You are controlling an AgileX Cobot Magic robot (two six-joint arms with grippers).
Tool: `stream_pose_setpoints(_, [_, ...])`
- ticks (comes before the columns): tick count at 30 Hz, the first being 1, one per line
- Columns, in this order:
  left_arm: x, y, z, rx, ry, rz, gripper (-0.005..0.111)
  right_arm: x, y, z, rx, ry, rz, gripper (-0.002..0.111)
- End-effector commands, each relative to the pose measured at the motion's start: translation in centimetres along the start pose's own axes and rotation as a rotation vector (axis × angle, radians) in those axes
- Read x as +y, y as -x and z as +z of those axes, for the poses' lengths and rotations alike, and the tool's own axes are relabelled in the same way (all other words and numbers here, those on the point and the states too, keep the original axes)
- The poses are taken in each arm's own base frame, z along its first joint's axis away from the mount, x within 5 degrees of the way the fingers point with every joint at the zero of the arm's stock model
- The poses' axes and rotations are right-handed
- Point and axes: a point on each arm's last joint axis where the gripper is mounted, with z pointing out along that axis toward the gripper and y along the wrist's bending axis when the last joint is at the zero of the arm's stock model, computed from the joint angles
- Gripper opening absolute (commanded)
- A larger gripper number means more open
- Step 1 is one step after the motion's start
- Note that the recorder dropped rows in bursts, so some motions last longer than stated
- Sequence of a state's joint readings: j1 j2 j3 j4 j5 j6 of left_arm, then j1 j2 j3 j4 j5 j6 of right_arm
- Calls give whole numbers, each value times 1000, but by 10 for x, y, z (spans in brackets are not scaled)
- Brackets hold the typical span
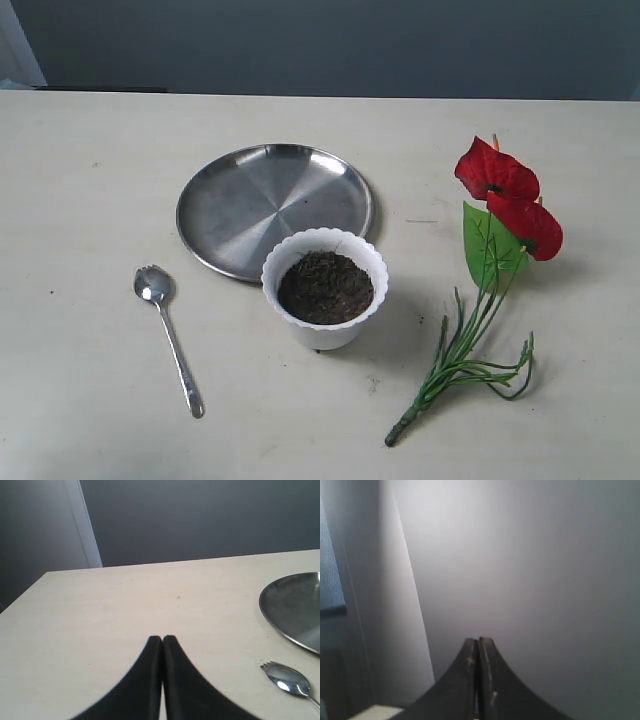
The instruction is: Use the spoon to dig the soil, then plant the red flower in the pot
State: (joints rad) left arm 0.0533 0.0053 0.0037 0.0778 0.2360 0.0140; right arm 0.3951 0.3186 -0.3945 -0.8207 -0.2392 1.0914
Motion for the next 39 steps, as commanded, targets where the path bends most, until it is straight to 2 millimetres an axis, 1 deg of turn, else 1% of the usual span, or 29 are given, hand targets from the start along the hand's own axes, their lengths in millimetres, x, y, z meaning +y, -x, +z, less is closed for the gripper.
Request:
stream_pose_setpoints(1, [0,2,-1,-14,-5,-1,0,5,19,52,145,77,-180,-1])
stream_pose_setpoints(2, [0,2,-1,-14,-5,-1,0,6,20,71,206,114,-200,-1])
stream_pose_setpoints(3, [0,2,-1,-14,-5,-1,0,7,19,83,250,149,-211,-1])
stream_pose_setpoints(5, [0,2,-1,-14,-5,-1,0,4,13,114,368,181,-234,-1])
stream_pose_setpoints(6, [0,2,-1,-14,-5,-1,0,3,13,131,389,168,-171,-1])
stream_pose_setpoints(8, [0,2,-1,-14,-5,-1,0,-7,7,162,406,91,-169,-1])
stream_pose_setpoints(11, [0,2,-1,-14,-5,-1,0,-24,0,201,382,-100,-220,-1])
stream_pose_setpoints(13, [0,2,-1,-14,-5,-1,0,-32,-3,218,363,-221,-309,-1])
stream_pose_setpoints(16, [0,2,-1,-14,-5,-1,0,-41,-12,236,383,-367,-571,-1])
stream_pose_setpoints(18, [0,2,-1,-14,-5,-1,0,-46,-14,243,406,-509,-759,-1])
stream_pose_setpoints(19, [0,2,-1,-14,-5,-1,0,-47,-14,245,414,-566,-815,-1])
stream_pose_setpoints(20, [0,2,-1,-14,-5,-1,0,-46,-15,247,422,-612,-864,-1])
stream_pose_setpoints(21, [0,2,-1,-14,-5,-1,0,-44,-18,248,447,-617,-850,-1])
stream_pose_setpoints(22, [0,2,-1,-14,-5,-1,0,-38,-22,249,478,-572,-818,-1])
stream_pose_setpoints(23, [0,2,-1,-14,-5,-1,0,-32,-29,251,535,-491,-794,-1])
stream_pose_setpoints(25, [0,2,-1,-14,-5,-1,0,-14,-43,251,630,-293,-756,-1])
stream_pose_setpoints(27, [0,2,-1,-14,-5,-1,0,10,-60,246,739,-118,-698,-1])
stream_pose_setpoints(30, [0,2,-1,-14,-5,-1,0,46,-89,238,886,80,-669,-1])
stream_pose_setpoints(33, [0,2,-1,-14,-5,-1,0,84,-113,230,1024,159,-555,-1])
stream_pose_setpoints(35, [0,2,-1,-14,-5,-1,0,107,-126,224,1099,208,-560,-1])
stream_pose_setpoints(37, [0,2,-1,-14,-5,-1,0,131,-138,220,1129,283,-604,-1])
stream_pose_setpoints(39, [0,2,-1,-14,-5,-1,0,158,-148,214,1161,345,-602,-1])
